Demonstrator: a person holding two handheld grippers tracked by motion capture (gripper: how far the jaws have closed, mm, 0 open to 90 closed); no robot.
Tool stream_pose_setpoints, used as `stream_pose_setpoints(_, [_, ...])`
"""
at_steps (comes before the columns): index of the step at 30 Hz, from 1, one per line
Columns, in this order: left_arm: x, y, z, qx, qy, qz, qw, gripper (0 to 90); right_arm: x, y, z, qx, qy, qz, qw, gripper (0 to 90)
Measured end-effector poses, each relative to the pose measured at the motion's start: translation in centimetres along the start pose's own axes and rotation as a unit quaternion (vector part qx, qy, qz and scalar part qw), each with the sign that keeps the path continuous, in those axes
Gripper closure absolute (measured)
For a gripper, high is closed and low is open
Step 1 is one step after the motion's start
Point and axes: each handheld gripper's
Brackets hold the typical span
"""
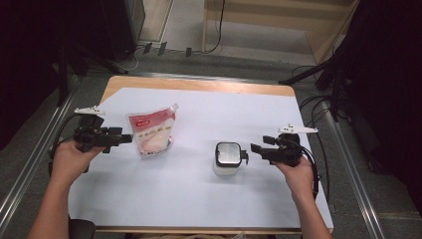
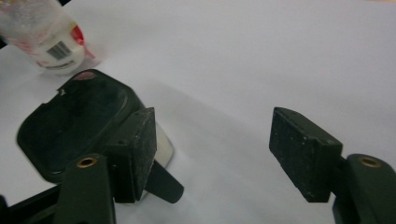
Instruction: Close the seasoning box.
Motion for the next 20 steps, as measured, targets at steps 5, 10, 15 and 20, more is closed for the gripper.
stream_pose_setpoints(5, [0.0,0.2,-0.2,-0.003,-0.004,-0.009,0.9999,37.4,-0.7,0.1,-0.3,-0.013,0.019,-0.008,0.9997,28.4])
stream_pose_setpoints(10, [0.2,0.3,-0.2,-0.002,-0.002,-0.011,0.9999,37.1,-1.6,0.1,-0.5,-0.012,0.028,-0.016,0.9994,27.6])
stream_pose_setpoints(15, [0.2,0.4,-0.3,-0.003,-0.001,-0.005,1.0,36.6,-2.0,0.1,-0.6,-0.013,0.033,-0.028,0.999,26.8])
stream_pose_setpoints(20, [0.4,0.6,-0.4,-0.003,-0.004,-0.006,1.0,36.3,-2.0,0.1,-0.7,-0.016,0.034,-0.025,0.999,26.0])
Point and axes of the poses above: each handheld gripper's, and its own axes: z roughly backward along the jaws, y roughly out of its underside, x roughly to its left, and after that the axes turned 15 degrees about -z, right-handed
